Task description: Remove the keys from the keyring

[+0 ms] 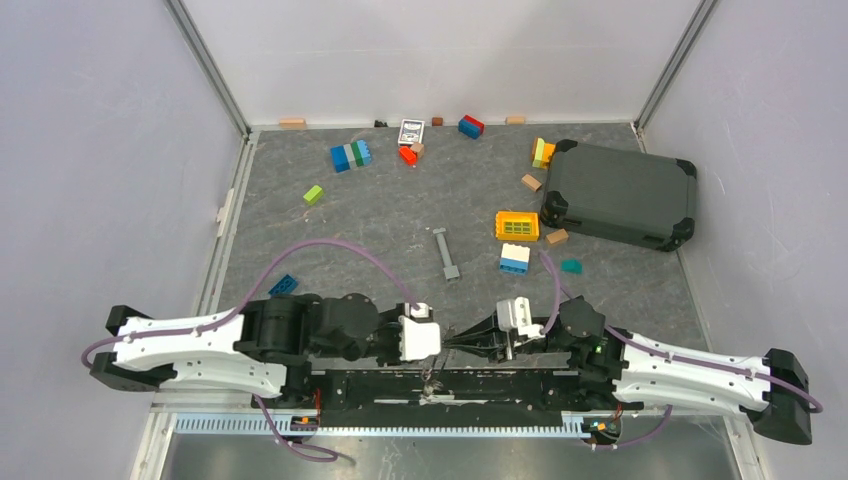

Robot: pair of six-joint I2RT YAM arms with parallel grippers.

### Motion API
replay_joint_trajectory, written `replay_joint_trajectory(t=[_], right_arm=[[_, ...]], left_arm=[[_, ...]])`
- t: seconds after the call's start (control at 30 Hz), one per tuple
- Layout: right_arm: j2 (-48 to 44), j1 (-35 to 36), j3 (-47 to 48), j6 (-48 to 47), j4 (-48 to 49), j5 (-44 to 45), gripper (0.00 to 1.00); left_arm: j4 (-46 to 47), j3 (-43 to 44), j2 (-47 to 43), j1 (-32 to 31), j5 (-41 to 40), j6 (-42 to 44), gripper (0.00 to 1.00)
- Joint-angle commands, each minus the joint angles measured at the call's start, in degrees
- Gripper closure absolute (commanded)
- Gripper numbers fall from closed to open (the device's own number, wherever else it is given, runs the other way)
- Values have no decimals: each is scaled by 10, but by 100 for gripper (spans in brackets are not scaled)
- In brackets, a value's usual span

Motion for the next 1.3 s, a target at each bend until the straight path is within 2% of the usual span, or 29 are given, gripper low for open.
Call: replay_joint_trajectory(t=[0.0,0.23,0.6,0.8,1.27], right_arm=[[-19,1,1,-18,49,-12,100],[-43,1,-8,-26,56,-13,100],[-57,1,-12,-28,61,-39,100],[-67,1,-14,-28,63,-56,100],[-70,1,-16,-27,68,-76,100]], left_arm=[[120,-40,-60,-2,-1,-24,51],[199,-97,-122,-2,29,-34,49],[224,-117,-109,-2,69,-35,50],[224,-121,-96,-2,102,-36,54],[223,-126,-102,-2,101,-37,68]])
